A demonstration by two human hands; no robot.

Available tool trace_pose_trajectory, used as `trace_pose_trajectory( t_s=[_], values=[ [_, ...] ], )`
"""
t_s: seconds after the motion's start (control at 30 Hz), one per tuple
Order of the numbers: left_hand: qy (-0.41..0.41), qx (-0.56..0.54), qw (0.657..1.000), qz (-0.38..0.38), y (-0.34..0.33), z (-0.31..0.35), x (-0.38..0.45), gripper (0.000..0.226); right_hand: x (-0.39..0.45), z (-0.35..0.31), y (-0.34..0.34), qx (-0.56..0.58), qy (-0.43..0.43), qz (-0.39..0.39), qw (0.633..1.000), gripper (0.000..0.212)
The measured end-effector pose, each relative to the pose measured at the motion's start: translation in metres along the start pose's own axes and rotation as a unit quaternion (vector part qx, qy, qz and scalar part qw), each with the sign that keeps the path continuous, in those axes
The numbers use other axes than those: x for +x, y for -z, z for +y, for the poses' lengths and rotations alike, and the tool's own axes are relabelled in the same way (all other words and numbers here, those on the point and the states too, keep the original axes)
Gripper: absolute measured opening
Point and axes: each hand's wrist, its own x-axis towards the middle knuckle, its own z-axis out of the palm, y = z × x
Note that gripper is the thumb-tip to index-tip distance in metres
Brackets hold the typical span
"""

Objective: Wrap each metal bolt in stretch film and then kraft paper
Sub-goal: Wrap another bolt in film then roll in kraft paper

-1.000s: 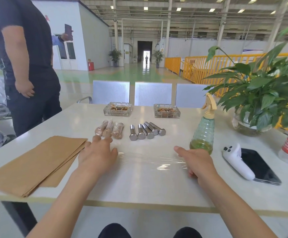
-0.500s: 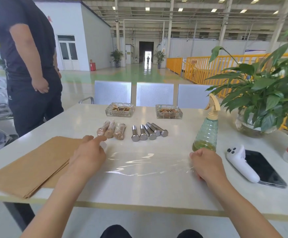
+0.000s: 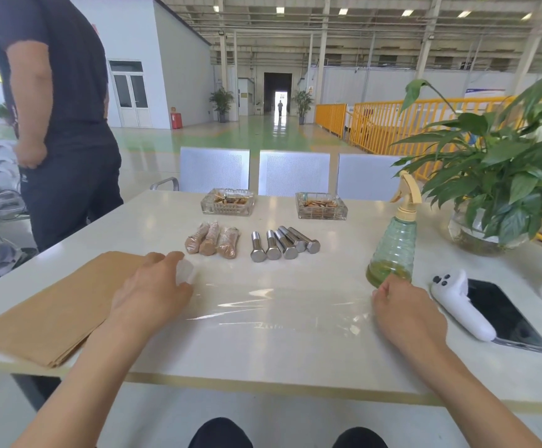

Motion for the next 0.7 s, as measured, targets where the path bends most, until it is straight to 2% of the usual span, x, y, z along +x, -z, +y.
trace_pose_trajectory(
  t_s=[0.27,0.47,0.6,0.7],
  values=[
    [-0.017,-0.026,0.999,0.019,-0.005,0.001,-0.005,0.052,0.003,0.013,0.004,-0.026,0.020,0.040,0.999,0.024],
    [-0.012,0.036,0.999,0.009,-0.010,0.008,-0.010,0.050,0.005,0.027,0.008,-0.046,0.039,0.015,0.998,0.025],
    [-0.022,0.083,0.996,-0.009,-0.014,-0.001,-0.010,0.079,0.010,0.033,0.013,-0.051,0.042,-0.007,0.998,0.022],
    [-0.017,0.095,0.995,-0.023,-0.011,-0.006,-0.006,0.089,0.010,0.032,0.012,-0.066,0.047,-0.002,0.997,0.022]
  ],
)
